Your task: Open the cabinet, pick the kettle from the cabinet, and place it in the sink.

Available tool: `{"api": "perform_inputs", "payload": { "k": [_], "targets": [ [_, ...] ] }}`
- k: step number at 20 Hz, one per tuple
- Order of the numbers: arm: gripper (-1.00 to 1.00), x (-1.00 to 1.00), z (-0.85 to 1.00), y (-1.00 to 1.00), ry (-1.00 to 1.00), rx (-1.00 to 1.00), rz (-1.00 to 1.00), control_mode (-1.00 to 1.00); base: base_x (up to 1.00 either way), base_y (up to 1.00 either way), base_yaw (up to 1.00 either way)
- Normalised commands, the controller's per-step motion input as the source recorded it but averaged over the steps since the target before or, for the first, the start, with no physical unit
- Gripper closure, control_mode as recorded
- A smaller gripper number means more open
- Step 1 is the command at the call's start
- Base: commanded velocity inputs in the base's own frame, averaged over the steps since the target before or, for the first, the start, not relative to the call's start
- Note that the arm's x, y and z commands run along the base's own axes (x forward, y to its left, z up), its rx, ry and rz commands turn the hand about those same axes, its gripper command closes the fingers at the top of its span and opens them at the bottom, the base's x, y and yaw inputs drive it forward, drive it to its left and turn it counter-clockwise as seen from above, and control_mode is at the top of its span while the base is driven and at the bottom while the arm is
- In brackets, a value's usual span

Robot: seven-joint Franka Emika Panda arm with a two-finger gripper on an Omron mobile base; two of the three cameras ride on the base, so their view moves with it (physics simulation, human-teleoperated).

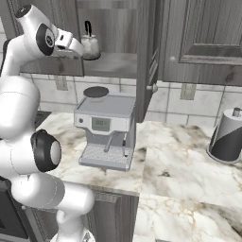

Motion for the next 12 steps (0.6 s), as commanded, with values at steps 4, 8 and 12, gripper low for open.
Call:
{"api": "perform_inputs", "payload": {
  "k": [4,8,12],
  "targets": [
    [1.0,-0.01,-0.13,0.0,0.0,0.24,-0.02,-1.0,0.0,0.0,0.0],
    [1.0,0.14,-0.04,0.02,-0.04,0.21,0.0,-1.0,0.0,0.0,0.0],
    [1.0,0.03,-0.08,0.07,-0.07,0.19,0.0,-1.0,0.0,0.0,0.0]
  ]
}}
